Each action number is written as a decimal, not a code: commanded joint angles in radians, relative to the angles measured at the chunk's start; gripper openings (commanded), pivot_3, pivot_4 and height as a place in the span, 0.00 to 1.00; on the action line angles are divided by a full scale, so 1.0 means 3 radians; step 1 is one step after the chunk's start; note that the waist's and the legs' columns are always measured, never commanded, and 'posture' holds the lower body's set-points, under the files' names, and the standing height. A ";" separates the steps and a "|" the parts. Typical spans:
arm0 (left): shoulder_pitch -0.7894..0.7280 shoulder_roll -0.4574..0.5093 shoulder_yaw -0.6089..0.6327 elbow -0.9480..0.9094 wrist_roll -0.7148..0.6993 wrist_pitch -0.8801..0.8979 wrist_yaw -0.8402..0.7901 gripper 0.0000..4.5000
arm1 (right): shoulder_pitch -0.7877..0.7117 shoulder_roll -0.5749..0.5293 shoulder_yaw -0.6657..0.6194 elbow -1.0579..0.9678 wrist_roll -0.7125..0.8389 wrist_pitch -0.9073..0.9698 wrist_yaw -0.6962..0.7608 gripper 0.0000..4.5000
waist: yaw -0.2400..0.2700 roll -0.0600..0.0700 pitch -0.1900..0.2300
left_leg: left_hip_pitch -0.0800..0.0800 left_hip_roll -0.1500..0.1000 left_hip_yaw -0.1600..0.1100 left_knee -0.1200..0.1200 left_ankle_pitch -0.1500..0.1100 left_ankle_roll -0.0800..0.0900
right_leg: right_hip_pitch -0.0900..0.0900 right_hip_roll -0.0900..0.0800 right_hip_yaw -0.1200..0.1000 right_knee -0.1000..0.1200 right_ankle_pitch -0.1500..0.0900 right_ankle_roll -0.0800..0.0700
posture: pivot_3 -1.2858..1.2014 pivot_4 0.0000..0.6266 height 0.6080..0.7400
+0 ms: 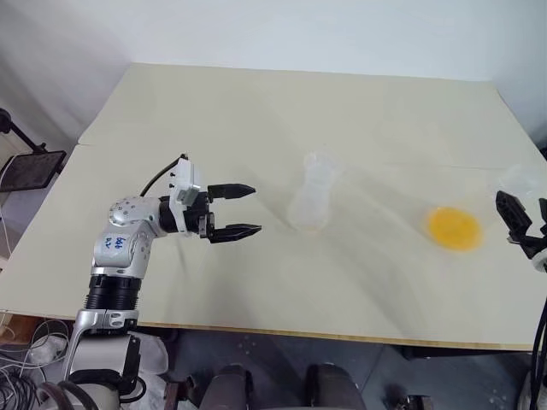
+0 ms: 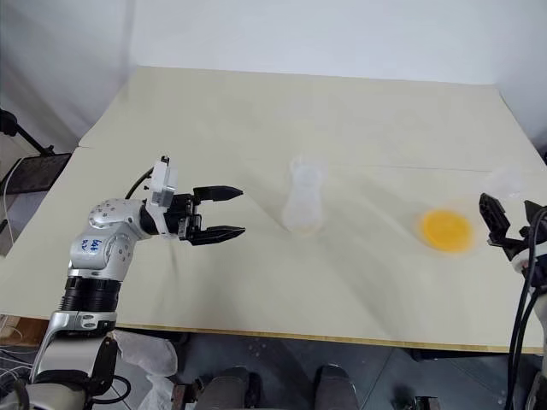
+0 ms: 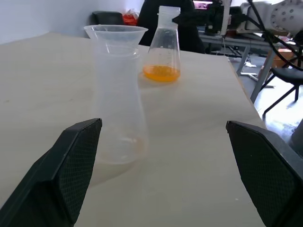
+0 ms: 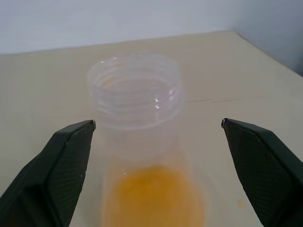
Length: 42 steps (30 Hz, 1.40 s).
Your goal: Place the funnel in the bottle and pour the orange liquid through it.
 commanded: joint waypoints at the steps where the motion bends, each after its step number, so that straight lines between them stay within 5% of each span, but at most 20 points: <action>1: 0.0010 0.0014 0.0016 -0.0189 -0.0094 0.0005 0.0051 0.99 | -0.0147 -0.0072 0.0035 0.0081 -0.0074 -0.0085 0.0121 1.00 | -0.0001 0.0001 0.0000 | 0.0000 0.0000 0.0000 0.0000 0.0000 0.0000 | 0.0000 0.0000 0.0000 -0.0001 0.0000 0.0000 | 0.52 0.24 1.00; 17: -0.0006 0.0048 0.0008 -0.0218 -0.0131 0.0009 0.0126 0.99 | -0.0895 -0.0002 0.0382 0.1037 -0.0645 -0.0722 0.0439 1.00 | -0.0006 0.0002 0.0001 | -0.0002 0.0001 0.0021 0.0000 0.0000 0.0000 | 0.0000 0.0000 -0.0003 -0.0003 0.0000 0.0000 | 0.52 0.24 1.00; 25: 0.0037 0.0040 0.0008 -0.0252 -0.0131 -0.0001 0.0166 1.00 | -0.0956 -0.0026 0.0374 0.1152 -0.0689 -0.0784 0.0527 0.56 | -0.0008 0.0002 0.0001 | -0.0002 0.0002 0.0022 0.0000 0.0000 0.0000 | 0.0000 0.0000 -0.0003 -0.0004 0.0000 0.0000 | 0.52 0.24 1.00; 33: 0.0010 0.0020 0.0000 -0.0214 -0.0118 -0.0044 0.0189 1.00 | -0.1015 0.0016 0.0449 0.0573 -0.0509 -0.0634 0.0581 0.56 | -0.0007 0.0008 0.0005 | -0.0002 0.0003 0.0024 -0.0001 0.0000 0.0000 | -0.0001 0.0000 -0.0003 -0.0005 0.0000 0.0000 | 0.52 0.24 1.00; 42: 0.0007 -0.0042 -0.0015 -0.0143 -0.0099 -0.0091 0.0219 1.00 | -0.1652 -0.0149 0.1360 -0.0192 -0.1164 -0.0338 0.0324 0.56 | -0.0031 0.0014 0.0008 | -0.0003 0.0007 0.0023 -0.0005 0.0001 -0.0002 | -0.0008 0.0002 -0.0001 -0.0004 0.0000 0.0000 | 0.52 0.24 1.00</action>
